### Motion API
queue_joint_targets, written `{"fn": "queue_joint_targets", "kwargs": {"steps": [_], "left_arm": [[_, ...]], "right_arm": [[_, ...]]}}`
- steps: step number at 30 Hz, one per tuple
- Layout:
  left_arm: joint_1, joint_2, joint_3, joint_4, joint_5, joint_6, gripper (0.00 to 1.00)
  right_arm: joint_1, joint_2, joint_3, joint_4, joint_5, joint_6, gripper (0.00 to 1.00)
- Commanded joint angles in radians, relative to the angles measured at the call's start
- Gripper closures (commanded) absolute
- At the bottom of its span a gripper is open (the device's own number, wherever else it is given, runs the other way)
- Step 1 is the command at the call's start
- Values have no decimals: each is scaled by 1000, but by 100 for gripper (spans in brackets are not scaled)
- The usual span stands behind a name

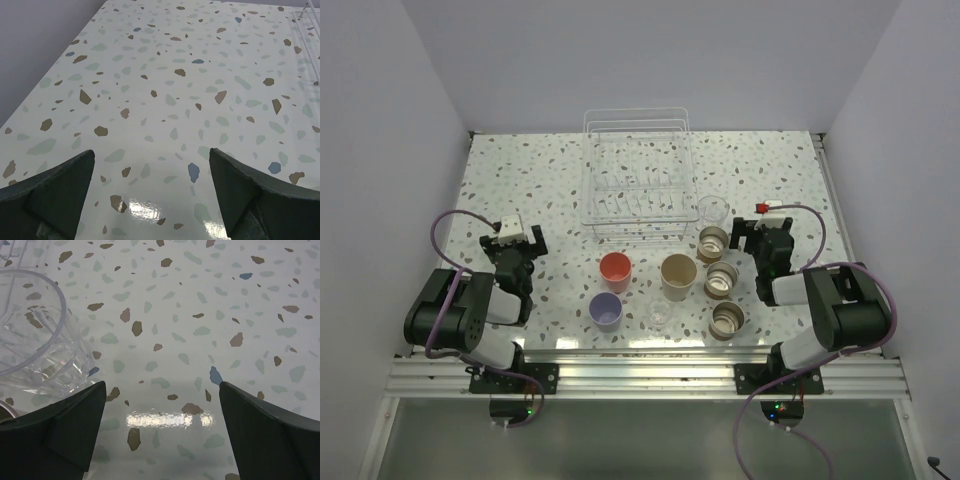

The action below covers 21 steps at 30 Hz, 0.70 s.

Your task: Load the cups into the dish rack

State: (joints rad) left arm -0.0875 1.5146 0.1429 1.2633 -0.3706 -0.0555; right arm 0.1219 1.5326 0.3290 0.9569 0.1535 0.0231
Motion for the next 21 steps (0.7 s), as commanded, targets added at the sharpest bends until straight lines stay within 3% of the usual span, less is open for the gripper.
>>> {"fn": "queue_joint_targets", "kwargs": {"steps": [1,17,18,21], "left_arm": [[-4,-2,3,140,-8,20,0],[-4,-2,3,139,-7,20,0],[-4,-2,3,140,-8,20,0],[-4,-1,3,140,-8,20,0]], "right_arm": [[2,1,28,34,-19,-18,2],[-1,-12,31,59,15,0,2],[1,-31,44,25,134,39,2],[-1,-89,210,-406,239,80,2]]}}
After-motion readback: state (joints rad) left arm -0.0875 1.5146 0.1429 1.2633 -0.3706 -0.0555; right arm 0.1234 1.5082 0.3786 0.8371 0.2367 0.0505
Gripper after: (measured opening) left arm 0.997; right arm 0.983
